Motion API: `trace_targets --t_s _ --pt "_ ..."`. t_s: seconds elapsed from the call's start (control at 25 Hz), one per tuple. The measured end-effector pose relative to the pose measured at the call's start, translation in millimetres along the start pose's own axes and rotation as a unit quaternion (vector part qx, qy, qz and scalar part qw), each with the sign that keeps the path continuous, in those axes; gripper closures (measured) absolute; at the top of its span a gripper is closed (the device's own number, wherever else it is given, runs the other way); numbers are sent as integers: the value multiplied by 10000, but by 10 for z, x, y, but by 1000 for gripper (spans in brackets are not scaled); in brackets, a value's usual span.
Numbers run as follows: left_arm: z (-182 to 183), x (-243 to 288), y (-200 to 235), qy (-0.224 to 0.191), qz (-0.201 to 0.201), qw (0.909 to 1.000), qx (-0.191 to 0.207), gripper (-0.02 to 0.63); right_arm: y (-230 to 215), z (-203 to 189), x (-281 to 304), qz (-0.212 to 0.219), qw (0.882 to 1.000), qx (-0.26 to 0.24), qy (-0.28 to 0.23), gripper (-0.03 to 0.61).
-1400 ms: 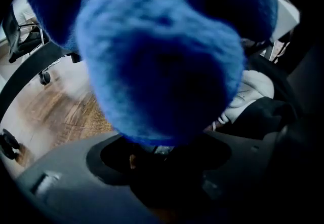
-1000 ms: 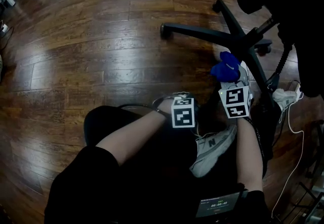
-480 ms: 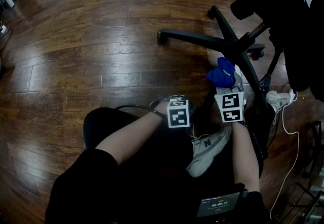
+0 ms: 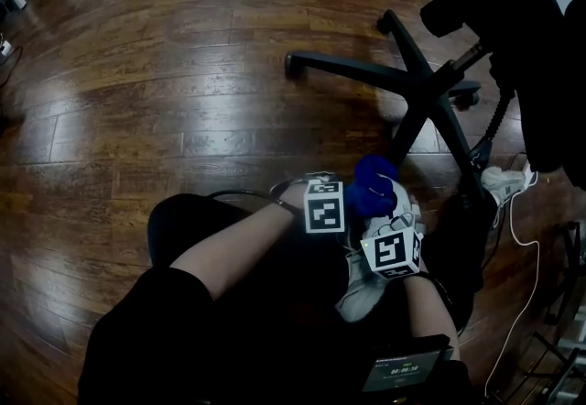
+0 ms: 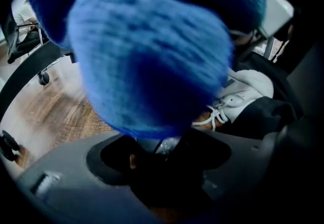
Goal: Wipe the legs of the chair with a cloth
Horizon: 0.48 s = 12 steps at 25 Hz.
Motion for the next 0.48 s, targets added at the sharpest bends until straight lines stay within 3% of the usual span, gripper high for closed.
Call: trace_targets --t_s 0.48 --pt "1 -11 9 -29 -62 10000 33 258 -1482 -520 739 -660 9951 384 622 480"
Point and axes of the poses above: the fingertips, and each gripper's own axes: x forward along the fingers, y to its left, z out of its top, the point moved 8 cm from there along -x, backward along the fingers, and after that the axes turned 15 degrees about -x, right-handed, at the moved point
